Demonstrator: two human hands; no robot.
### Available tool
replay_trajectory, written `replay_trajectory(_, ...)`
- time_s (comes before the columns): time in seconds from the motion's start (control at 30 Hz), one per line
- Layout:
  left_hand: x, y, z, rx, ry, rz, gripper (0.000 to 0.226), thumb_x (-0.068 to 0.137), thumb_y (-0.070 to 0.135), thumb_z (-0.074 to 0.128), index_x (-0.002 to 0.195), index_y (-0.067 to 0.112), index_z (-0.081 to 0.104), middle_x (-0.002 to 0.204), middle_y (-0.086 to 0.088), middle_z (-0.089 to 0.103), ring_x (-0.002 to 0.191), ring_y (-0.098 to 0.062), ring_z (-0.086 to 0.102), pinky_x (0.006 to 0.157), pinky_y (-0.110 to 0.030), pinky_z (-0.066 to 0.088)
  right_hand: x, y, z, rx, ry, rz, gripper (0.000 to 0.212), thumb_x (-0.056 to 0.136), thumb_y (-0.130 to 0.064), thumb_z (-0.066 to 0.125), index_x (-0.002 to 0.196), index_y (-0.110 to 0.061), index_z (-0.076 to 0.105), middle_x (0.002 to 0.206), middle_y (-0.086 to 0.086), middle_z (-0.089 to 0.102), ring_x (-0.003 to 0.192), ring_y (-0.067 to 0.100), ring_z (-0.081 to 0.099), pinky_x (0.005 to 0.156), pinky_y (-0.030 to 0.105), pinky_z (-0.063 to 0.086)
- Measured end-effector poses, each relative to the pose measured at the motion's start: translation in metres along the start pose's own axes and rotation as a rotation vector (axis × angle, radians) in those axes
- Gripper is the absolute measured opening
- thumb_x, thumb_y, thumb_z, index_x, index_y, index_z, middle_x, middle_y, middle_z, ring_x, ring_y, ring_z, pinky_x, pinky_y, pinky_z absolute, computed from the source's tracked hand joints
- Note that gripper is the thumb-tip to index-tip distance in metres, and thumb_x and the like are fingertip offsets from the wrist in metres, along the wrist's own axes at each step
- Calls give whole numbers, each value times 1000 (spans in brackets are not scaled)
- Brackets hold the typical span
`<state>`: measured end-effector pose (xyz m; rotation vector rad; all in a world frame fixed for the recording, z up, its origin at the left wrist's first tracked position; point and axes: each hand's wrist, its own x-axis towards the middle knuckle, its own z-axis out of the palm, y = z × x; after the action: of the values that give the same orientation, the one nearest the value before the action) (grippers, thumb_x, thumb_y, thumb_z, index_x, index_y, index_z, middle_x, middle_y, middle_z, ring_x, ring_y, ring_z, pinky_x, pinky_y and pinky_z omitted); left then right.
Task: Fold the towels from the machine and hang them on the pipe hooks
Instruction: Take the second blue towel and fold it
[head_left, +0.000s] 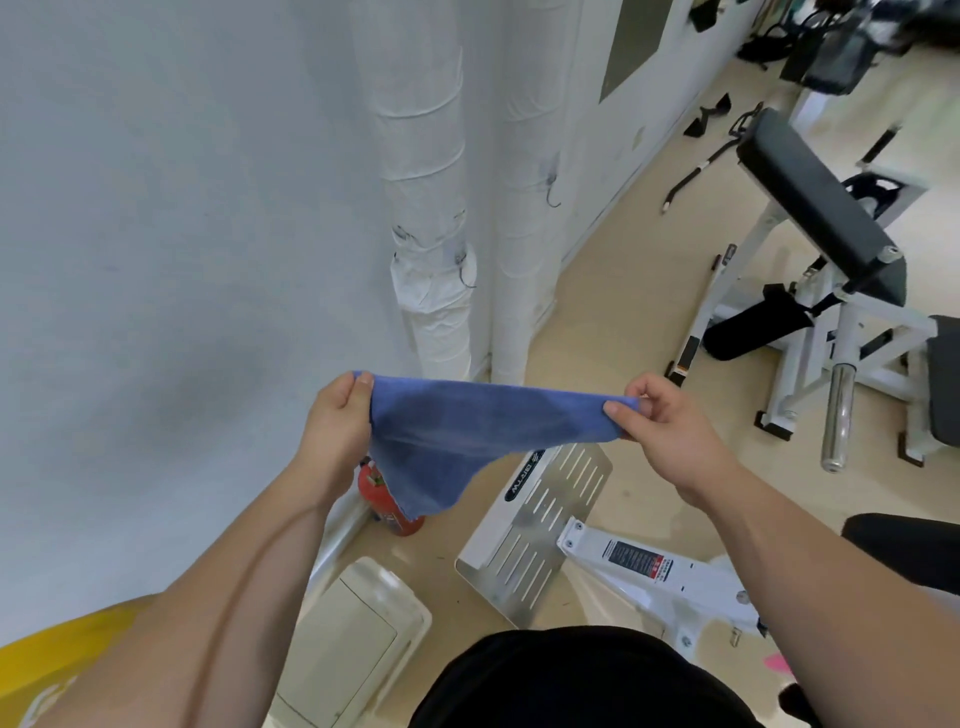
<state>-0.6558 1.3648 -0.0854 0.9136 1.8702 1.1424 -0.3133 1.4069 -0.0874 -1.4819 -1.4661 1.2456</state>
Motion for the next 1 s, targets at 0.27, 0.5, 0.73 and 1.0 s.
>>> replay_trajectory(0.27,-13,-4,16,-109,-42,-68,32,105,23,41,100,5,68,91,-10,68,82,-19,58,74,-34,48,-2,-5,-7,157,141,137,14,91,-6,70,102,-15,71,78,-4,77,74,1,70,77,21,49)
replay_trajectory(0.5,-25,0,33,-101,-19,-101,32,105,26,47,81,17,66,80,-1,64,80,-22,58,81,-39,50,-8,-8,7,28,328,161,11,83,-14,72,76,-19,65,67,0,63,65,18,56,66,35,47)
replay_trajectory(0.73,-72,40,65,-126,-206,2,29,103,29,50,91,11,70,93,-23,72,84,-35,70,86,-57,56,-31,-61,58,129,34,45,33,88,3,56,79,-25,70,66,-1,67,61,16,61,63,33,52)
replay_trajectory(1.0,-92,41,73,-149,-401,67,30,107,21,46,113,22,75,99,1,79,100,-18,73,92,-36,59,-38,-69,68,-88,-123,-143,29,82,3,67,90,-23,77,80,1,76,71,11,70,72,27,57)
